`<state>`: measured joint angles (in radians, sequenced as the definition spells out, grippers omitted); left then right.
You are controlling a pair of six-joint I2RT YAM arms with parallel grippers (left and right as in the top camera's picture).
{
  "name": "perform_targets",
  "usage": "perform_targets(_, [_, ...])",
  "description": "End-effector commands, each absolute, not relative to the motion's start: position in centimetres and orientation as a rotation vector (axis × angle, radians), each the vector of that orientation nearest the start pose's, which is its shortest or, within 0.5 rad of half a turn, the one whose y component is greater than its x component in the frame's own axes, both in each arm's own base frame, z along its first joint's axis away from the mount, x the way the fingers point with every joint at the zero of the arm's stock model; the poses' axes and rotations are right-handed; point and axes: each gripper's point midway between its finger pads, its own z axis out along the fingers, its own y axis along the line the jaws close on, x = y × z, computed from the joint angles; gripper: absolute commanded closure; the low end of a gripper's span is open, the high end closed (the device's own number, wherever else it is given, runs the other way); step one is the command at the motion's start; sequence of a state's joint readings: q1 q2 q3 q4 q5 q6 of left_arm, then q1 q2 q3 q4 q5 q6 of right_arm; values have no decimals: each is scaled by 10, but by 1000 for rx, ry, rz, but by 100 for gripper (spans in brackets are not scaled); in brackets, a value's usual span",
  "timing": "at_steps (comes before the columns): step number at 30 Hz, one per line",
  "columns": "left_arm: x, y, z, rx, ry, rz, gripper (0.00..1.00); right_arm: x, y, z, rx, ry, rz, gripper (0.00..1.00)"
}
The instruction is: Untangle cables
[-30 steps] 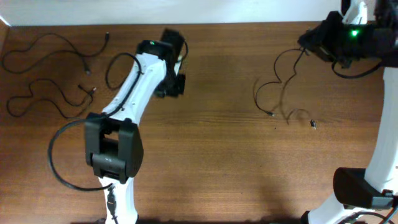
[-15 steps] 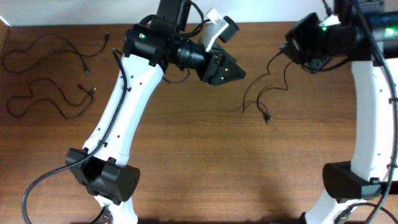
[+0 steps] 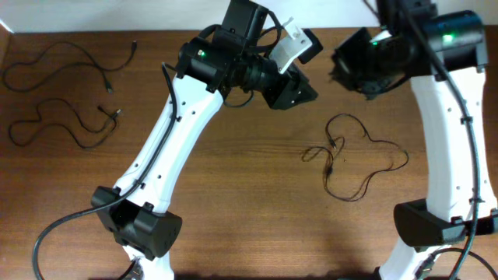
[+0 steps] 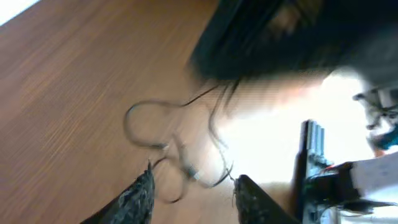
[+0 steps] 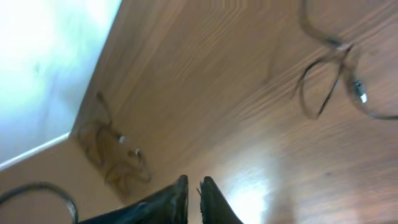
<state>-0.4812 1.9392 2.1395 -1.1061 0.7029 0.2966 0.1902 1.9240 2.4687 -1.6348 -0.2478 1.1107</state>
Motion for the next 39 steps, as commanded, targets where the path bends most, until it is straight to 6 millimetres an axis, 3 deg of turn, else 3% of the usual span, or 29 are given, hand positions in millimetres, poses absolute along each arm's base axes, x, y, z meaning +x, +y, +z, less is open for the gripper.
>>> perform_targets(1, [385,-291,288,1133,2205,-672,49,392,43,320,1219,2498,451,85])
perform_targets(3, [389,-284,283,1119,2233,-609,46,390,0,317,1112,2520,291,75])
perform_targets(4, [391,-282,282,1114,2240,-589,42,390,-19,316,997,2552,213,63])
perform_targets(5, [392,-281,281,1111,2243,-577,39,388,-37,310,791,2631,142,41])
perform_targets(6, [392,-280,281,1109,2245,-568,38,386,-45,304,667,2686,115,24])
perform_targets(7, [393,-279,280,1106,2247,-558,37,383,-49,296,643,2721,100,16])
perform_targets(8, [397,-275,279,1090,2260,-520,37,376,-57,274,613,2807,76,7])
perform_targets(10, [406,-264,275,988,2325,-438,35,365,-62,248,630,2904,77,5])
perform_targets(11, [410,-257,271,952,2351,-386,25,357,-57,236,649,2954,128,2])
perform_targets(14, [412,-256,265,951,2367,-368,22,331,-51,241,582,2977,134,2])
perform_targets(17, [415,-257,256,955,2386,-368,13,283,-62,264,619,2905,-37,2])
perform_targets(20, [416,-259,249,959,2400,-373,14,259,-36,264,608,2895,132,2])
perform_targets(23, [416,-258,249,961,2404,-372,14,256,-29,218,674,2979,200,1])
perform_targets(25, [414,-256,247,961,2416,-371,14,253,-20,168,722,3040,273,15])
perform_targets(27, [414,-255,247,958,2420,-370,14,243,-7,110,774,3102,378,20])
perform_targets(28, [414,-255,247,958,2420,-370,14,238,-7,87,872,3111,364,31])
perform_targets(30, [414,-255,247,958,2420,-370,13,234,-7,49,995,3119,351,38])
perform_targets(36, [414,-255,247,959,2420,-369,12,243,-14,10,1046,3126,291,43])
perform_targets(39, [414,-255,247,959,2419,-369,11,251,-17,5,1031,3100,283,57])
